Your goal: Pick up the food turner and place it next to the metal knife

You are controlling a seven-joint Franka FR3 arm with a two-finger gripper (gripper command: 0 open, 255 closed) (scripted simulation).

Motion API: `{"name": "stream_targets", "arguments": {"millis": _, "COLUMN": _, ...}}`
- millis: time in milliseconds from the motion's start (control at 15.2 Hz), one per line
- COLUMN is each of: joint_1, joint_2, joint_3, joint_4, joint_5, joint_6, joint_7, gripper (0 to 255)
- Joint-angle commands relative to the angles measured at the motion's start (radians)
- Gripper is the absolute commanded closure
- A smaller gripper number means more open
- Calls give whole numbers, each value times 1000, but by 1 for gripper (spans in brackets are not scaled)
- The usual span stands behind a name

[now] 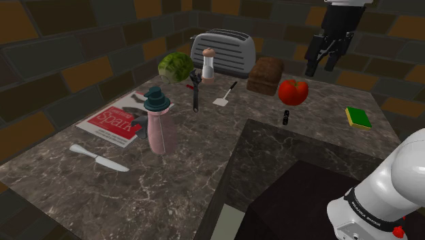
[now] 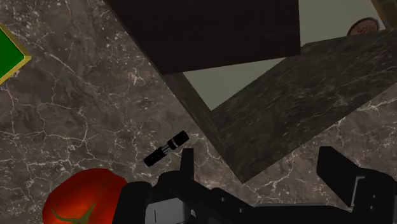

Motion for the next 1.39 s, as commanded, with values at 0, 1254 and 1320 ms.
{"name": "stream_targets", "arguments": {"millis": 0, "joint_1": 0, "joint_2": 0, "joint_3": 0, "joint_4": 0, "joint_5": 0, "joint_6": 0, "joint_7": 0, "gripper": 0}}
{"name": "stream_targets", "arguments": {"millis": 1254, "joint_1": -115, "joint_2": 626, "joint_3": 178, "joint_4": 212, "joint_5": -32, "joint_6": 472, "joint_7": 591, "gripper": 0}}
{"name": "stream_targets", "arguments": {"millis": 1320, "joint_1": -119, "joint_2": 663, "joint_3": 180, "joint_4": 237, "joint_5": -44, "joint_6": 487, "joint_7": 622, "gripper": 0}}
